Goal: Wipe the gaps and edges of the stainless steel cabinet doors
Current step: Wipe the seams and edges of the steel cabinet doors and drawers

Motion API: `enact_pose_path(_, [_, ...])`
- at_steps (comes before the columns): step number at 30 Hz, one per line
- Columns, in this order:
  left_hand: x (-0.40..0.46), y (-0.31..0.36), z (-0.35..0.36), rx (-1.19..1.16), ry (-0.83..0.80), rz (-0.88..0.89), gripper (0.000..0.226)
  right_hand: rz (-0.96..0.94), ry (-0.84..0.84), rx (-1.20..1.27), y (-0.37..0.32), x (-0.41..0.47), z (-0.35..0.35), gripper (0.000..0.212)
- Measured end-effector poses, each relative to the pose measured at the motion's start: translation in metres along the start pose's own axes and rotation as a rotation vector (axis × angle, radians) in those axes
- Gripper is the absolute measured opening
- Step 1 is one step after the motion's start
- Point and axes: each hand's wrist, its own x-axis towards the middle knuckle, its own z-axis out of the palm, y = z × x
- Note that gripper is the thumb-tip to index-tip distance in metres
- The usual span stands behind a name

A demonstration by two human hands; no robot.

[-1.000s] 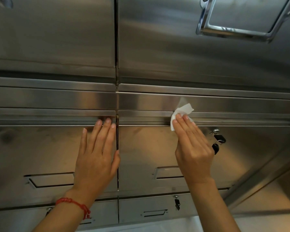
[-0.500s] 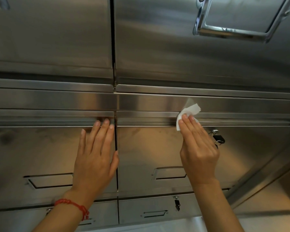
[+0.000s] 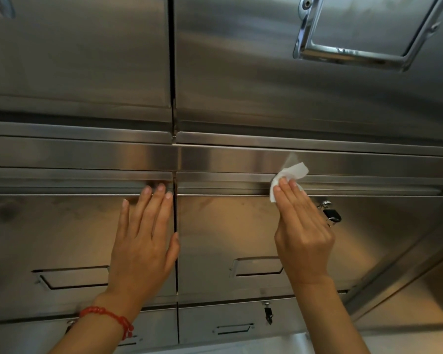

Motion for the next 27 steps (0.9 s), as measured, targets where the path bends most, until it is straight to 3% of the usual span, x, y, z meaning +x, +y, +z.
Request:
enact_pose_path(5, [-0.001,0.000,-0.001,-0.001,0.006,0.001,0.058,-0.076,-0.015,0.031,0.000,0.003,0.001,0.021])
enact_pose_path(11, [0.000,-0.001,0.000,-0.002,-0.007,0.000,0.059,0.025,-0.031,-0.048,0.022,-0.004,-0.009,0.025])
enact_pose_path(21, [-0.001,-0.001,0.000,-0.007,0.008,-0.005,0.058,-0.054,-0.042,0.006,0.008,0.002,-0.005,0.025])
enact_pose_path(27, [-0.001,-0.001,-0.001,-0.013,-0.004,-0.003,0.060,0.025,-0.045,-0.028,0.014,-0.002,-0.008,0.030])
